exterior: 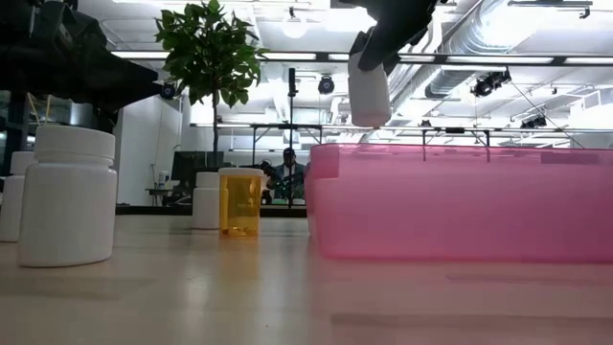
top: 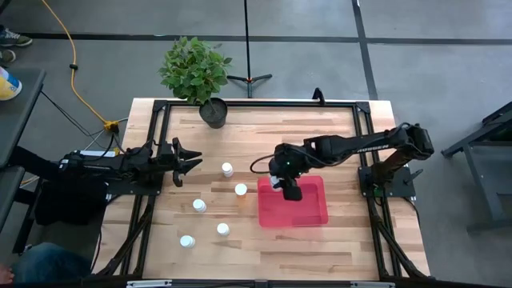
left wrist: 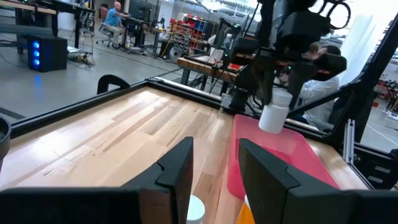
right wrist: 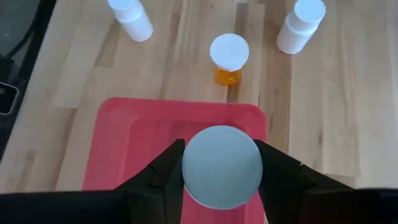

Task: Pick and place pill bottles into a basket
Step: Put the white pill bottle into the pink bin

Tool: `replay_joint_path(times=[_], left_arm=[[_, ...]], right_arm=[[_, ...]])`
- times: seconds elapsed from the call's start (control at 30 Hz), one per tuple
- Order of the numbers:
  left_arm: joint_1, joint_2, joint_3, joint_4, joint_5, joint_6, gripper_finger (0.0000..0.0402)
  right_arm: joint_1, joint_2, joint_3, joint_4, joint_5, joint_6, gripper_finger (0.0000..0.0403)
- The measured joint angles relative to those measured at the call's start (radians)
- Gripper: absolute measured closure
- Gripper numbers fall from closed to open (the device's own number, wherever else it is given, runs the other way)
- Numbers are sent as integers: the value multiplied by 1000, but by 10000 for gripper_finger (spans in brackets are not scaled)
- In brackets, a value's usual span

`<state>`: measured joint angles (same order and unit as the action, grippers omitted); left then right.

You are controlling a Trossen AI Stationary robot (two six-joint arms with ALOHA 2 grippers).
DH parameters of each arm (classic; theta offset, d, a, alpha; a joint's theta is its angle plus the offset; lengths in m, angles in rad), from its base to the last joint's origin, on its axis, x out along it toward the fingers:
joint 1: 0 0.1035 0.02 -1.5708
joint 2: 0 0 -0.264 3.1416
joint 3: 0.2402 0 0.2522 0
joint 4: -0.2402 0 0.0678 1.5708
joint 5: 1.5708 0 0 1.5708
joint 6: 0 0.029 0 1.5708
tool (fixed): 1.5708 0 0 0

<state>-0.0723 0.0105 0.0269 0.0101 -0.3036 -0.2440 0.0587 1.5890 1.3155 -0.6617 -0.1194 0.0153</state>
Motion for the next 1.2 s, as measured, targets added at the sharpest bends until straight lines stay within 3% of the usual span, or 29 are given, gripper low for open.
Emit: replay_joint_path(times=[0.33,0.6,1.2], left_arm=[[0,0,0,0,-3,0,238],[0,0,0,0,-4,0,238],[0,0,0,2,-23,0,238]], right_arm=[[5,0,0,-45,85,15,253],[5,-13,-15,-138,61,33,253],[10,-391,-349,-111,110,231,253]])
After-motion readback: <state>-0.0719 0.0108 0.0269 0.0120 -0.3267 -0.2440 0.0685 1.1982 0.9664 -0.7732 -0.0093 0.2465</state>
